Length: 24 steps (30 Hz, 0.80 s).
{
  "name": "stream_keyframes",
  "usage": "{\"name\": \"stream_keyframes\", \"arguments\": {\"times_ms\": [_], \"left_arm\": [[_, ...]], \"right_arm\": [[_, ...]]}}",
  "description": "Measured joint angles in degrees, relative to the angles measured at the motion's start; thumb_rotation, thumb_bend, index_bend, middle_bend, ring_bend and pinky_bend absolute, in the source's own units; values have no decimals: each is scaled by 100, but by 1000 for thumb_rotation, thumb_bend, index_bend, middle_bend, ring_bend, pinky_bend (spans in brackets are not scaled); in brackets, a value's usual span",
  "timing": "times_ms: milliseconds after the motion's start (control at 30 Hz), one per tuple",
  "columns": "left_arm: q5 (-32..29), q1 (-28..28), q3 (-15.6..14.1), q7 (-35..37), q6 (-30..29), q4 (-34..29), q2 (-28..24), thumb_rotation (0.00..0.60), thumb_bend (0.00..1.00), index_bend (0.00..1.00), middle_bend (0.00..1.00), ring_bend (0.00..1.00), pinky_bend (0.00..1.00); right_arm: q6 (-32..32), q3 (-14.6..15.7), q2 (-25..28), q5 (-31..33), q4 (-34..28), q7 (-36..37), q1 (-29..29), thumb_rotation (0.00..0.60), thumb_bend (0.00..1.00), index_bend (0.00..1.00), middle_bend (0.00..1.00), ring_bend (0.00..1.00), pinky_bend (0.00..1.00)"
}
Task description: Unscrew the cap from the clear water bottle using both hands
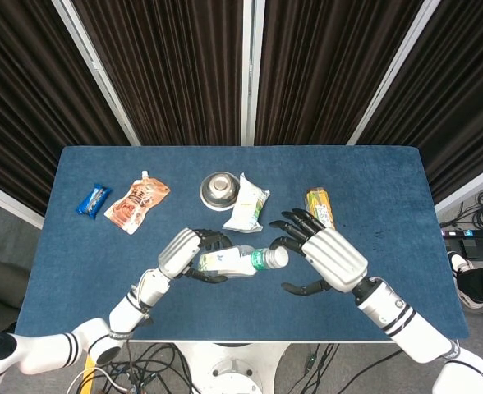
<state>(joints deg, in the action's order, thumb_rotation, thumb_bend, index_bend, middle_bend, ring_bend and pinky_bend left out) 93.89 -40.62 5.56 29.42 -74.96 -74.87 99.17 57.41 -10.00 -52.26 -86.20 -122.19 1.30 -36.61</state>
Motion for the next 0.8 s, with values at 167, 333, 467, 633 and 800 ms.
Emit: {"name": "stream_keyframes", "arguments": {"times_ms": [167, 333, 467, 633, 800], "left_arm": [[11, 8, -13, 30, -19, -33, -1, 600, 320, 613, 583, 512, 595], [13, 8, -7, 100, -26, -77, -25, 600, 319, 613, 583, 512, 596], [25, 1, -14, 97, -21, -92, -32, 600, 318, 614, 583, 512, 596], [33, -18, -1, 116, -11, -104, -37, 600, 319, 619, 583, 512, 597], [24, -23, -1, 119, 3, -102, -39, 600, 319, 620, 583, 512, 597]], "right_arm": [[24, -28, -24, 33, 28, -3, -12, 470, 155, 324, 130, 0, 0], [93, -55, -49, 67, 57, -30, 0, 476, 157, 322, 134, 0, 0], [143, -69, -104, 82, 90, -87, 7, 521, 157, 321, 137, 0, 0], [263, -112, -221, 105, 141, -207, 13, 600, 156, 327, 151, 0, 0], [274, -142, -306, 164, 168, -277, -12, 600, 155, 343, 156, 0, 0]]}}
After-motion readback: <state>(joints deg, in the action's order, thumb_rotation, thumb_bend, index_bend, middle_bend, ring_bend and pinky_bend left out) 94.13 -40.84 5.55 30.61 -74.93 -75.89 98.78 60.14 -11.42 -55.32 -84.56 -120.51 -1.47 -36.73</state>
